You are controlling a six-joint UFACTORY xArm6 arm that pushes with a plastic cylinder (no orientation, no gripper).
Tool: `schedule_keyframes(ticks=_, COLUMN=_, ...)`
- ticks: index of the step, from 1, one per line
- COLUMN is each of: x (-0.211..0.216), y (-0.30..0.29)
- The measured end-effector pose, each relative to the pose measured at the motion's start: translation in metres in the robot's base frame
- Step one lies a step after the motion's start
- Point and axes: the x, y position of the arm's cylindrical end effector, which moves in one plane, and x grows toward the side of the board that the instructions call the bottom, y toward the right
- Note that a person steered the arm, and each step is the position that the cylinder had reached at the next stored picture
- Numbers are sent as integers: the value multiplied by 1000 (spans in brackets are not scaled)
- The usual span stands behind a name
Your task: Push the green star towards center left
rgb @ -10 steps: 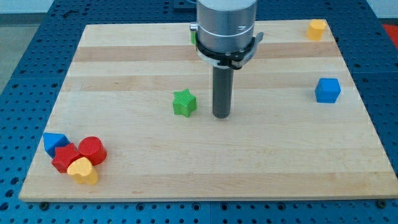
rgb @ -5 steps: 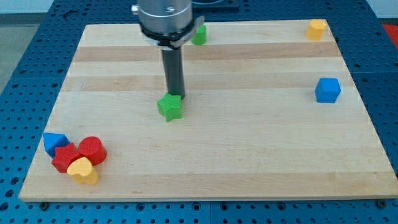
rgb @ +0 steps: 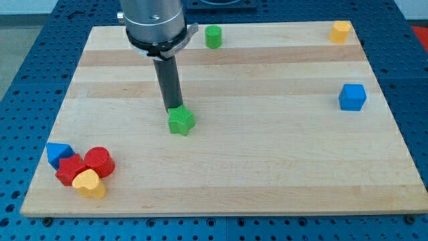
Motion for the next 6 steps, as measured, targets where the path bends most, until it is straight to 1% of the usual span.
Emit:
schedule_keyframes(ticks=2, x=-1, y=13)
schedule_keyframes(ticks=5, x=-4, y=75)
schedule_keyframes(ticks=6, x=0, y=81)
